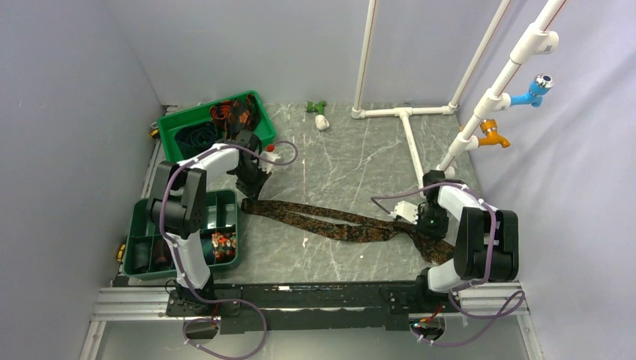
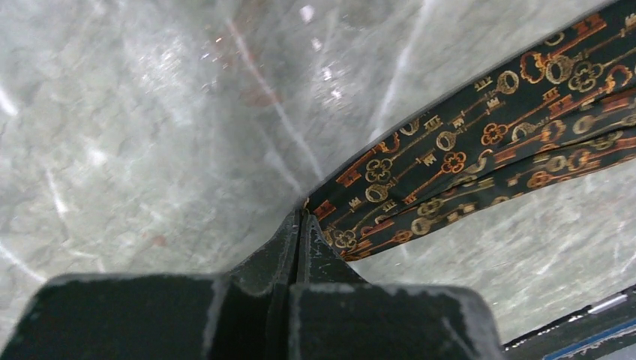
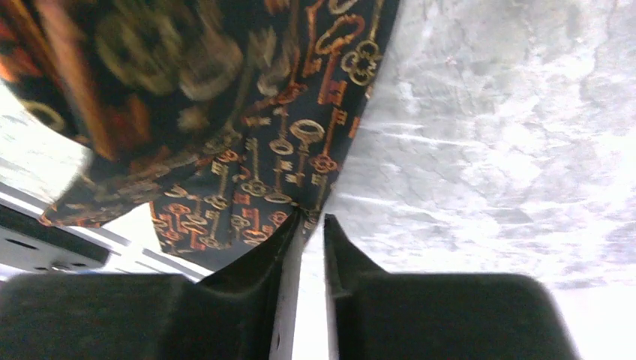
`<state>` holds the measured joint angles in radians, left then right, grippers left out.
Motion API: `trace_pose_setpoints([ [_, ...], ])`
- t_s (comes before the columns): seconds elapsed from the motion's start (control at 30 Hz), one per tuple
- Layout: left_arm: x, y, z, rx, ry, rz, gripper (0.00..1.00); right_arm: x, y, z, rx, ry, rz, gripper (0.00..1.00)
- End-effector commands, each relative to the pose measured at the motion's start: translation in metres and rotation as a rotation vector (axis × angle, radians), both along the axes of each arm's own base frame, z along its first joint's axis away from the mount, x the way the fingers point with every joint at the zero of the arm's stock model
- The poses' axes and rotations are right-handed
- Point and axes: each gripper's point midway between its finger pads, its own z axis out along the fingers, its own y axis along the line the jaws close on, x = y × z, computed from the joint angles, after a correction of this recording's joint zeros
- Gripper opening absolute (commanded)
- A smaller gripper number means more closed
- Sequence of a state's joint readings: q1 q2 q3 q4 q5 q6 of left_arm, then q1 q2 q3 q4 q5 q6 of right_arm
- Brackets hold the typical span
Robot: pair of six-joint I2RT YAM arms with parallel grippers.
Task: Roll the ties
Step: Flatten out the tie at the center of the board.
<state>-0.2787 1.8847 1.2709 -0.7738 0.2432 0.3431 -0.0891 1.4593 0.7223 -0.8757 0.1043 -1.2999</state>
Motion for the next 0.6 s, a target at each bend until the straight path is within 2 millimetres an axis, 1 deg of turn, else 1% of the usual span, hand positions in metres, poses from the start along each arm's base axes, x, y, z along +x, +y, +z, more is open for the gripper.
trace_pose_setpoints([
  [0.0, 0.010, 0.020, 0.006, 0.076, -0.035, -0.041, 0.02, 0.024, -0.013, 0.020, -0.054, -0.034, 0.071, 0.29],
  [0.07, 0.009, 0.018, 0.015, 0.054, -0.055, -0.087, 0.25, 0.030, -0.007, 0.032, -0.023, -0.046, 0.059, 0.42],
  [0.1, 0.008, 0.013, 0.024, 0.024, -0.076, -0.113, 0.36, 0.028, -0.003, 0.038, 0.000, -0.037, 0.054, 0.46],
  [0.13, 0.007, 0.008, 0.034, -0.010, -0.101, -0.138, 0.45, 0.031, 0.001, 0.044, 0.018, -0.047, 0.048, 0.49],
  [0.17, 0.005, 0.002, 0.045, -0.040, -0.131, -0.168, 0.57, 0.031, 0.005, 0.049, 0.037, -0.050, 0.045, 0.51],
  [0.2, 0.002, -0.004, 0.055, -0.066, -0.156, -0.201, 0.61, 0.031, 0.010, 0.054, 0.054, -0.053, 0.045, 0.53],
  [0.27, -0.005, -0.013, 0.070, -0.080, -0.206, -0.262, 0.62, 0.030, 0.021, 0.061, 0.086, -0.058, 0.049, 0.54],
  [0.33, -0.018, -0.019, 0.076, -0.087, -0.225, -0.327, 0.61, 0.029, 0.033, 0.067, 0.120, -0.063, 0.049, 0.55],
  [0.37, -0.024, -0.018, 0.075, -0.075, -0.224, -0.351, 0.60, 0.029, 0.039, 0.070, 0.143, -0.066, 0.046, 0.55],
  [0.47, -0.049, -0.006, 0.060, -0.030, -0.157, -0.404, 0.53, 0.024, 0.052, 0.073, 0.187, -0.041, 0.026, 0.54],
  [0.5, -0.059, 0.000, 0.055, -0.014, -0.128, -0.424, 0.51, 0.022, 0.057, 0.072, 0.200, -0.032, 0.029, 0.54],
  [0.57, -0.076, 0.014, 0.042, 0.029, -0.084, -0.475, 0.48, 0.017, 0.061, 0.070, 0.216, -0.013, 0.018, 0.54],
])
